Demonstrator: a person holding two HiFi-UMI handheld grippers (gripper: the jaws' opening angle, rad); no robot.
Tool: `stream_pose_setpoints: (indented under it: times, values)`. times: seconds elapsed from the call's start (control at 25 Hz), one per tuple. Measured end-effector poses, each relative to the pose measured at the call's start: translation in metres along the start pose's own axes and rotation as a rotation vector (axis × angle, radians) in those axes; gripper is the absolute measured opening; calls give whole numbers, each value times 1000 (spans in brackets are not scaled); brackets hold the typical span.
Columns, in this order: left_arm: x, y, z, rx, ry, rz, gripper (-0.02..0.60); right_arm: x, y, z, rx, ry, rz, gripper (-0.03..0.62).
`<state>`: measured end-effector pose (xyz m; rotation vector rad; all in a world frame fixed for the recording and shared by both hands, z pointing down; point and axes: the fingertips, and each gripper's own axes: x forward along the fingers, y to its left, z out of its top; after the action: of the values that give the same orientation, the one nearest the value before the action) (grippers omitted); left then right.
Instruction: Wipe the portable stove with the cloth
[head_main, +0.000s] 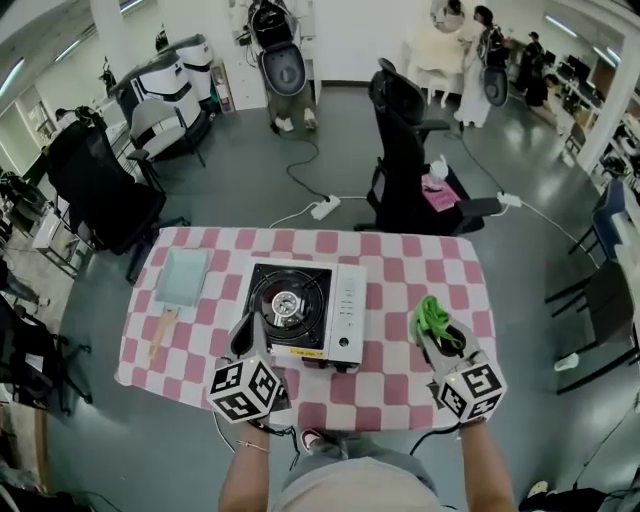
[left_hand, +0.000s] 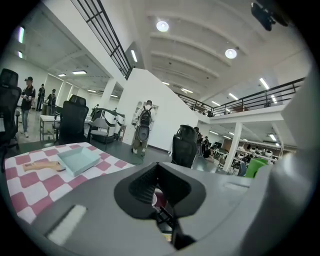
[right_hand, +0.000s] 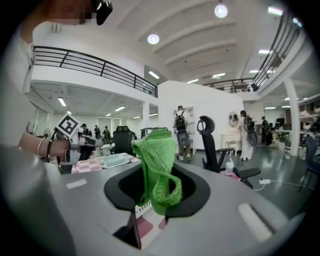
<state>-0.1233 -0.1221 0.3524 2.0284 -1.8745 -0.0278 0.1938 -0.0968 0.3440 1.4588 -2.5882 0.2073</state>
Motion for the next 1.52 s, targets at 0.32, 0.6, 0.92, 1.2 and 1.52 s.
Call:
stream_pose_setpoints:
  times: [0.32, 0.6, 0.92, 1.2, 1.52]
  values:
    - [10, 1, 48, 60, -58, -46, 0, -40, -56, 59, 24, -158, -456, 106]
    - [21, 5, 62, 111, -63, -66, 0, -50, -65, 45, 78, -150, -600, 106]
    - [29, 6, 68, 124, -75, -77, 0, -41, -65, 43, 95, -130, -596, 104]
    - [27, 18, 70, 108, -77, -55, 0, -30, -65, 49, 115, -141, -583, 104]
    - [28, 31, 70, 109, -71, -50, 0, -18, -57, 54, 134, -164, -561, 104]
